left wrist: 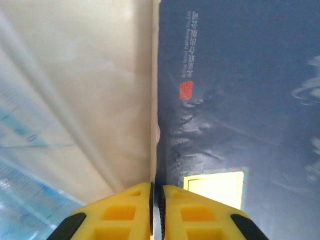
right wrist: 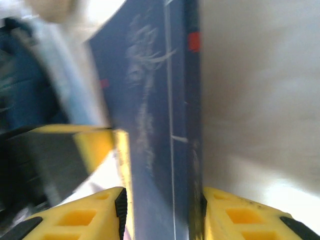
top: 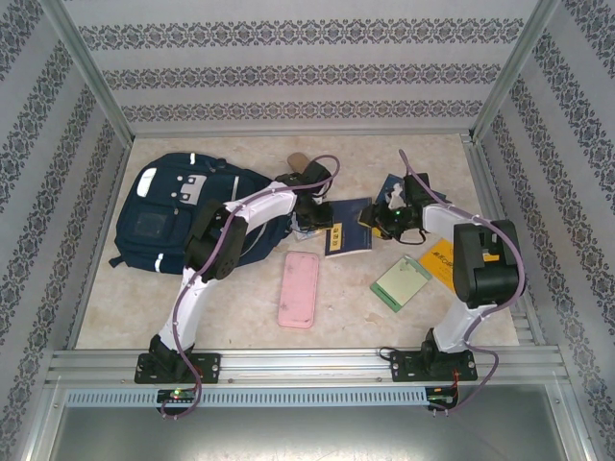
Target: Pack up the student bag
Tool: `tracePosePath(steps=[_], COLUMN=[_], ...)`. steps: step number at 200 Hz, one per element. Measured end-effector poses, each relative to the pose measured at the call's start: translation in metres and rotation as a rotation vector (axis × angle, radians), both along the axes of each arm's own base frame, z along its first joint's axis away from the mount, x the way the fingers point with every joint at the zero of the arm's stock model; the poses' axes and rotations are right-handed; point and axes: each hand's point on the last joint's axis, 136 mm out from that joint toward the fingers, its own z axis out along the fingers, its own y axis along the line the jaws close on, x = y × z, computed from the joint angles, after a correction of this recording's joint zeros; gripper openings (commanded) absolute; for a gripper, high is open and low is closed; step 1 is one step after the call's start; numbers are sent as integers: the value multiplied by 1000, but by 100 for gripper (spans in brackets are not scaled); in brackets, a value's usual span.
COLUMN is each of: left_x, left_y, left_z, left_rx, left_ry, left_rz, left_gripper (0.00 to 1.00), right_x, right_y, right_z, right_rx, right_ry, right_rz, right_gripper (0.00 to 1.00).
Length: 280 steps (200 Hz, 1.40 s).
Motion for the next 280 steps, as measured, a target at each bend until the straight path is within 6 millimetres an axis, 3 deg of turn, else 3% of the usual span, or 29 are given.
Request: tracePosePath(steps=[16,33,49,68,79,111,132,158,178,195,212,229,255,280], left_x=[-3,-6,-8,-8,-8,-8,-9,1,12,17,19,13,-1,-4], left_y=[-5,-9,-10,-10,-10,-5,6,32,68,102,135,162,188,205], left_z=[0,0,0,0,0,8,36,97,143,159,151,124,83,61], left_rx=[-18,-28,-30,-28,-28,-20,-16,-16,16,85,192,325,489,602], left_ry=[-5,-1,1,-4,-7,-18,-48,-163,-277,-329,-332,-290,-207,-165], left_rz=[-25,-48,-57,-66,-72,-84,-78,-52,-9,29,55,50,7,-20], left_gripper=[15,15,17,19,24,44,48,48,48,47,46,46,45,46], right_x=[0,-1,0,-2,-3,-5,-4,-2,-1,-1,0,0,-7,-11], right_y=[17,25,25,21,17,9,9,9,9,10,13,21,39,55], right_z=[16,16,9,1,-2,-3,6,22,36,50,64,77,92,102], right_rx=[66,103,105,78,61,24,19,30,41,51,61,66,85,99], right_ry=[-41,-34,-9,14,26,31,6,-37,-74,-108,-147,-192,-257,-291], right_rz=[51,75,71,57,46,34,30,18,7,-2,-3,1,19,42], right_gripper=[41,38,30,14,0,0,0,0,0,0,0,0,0,0])
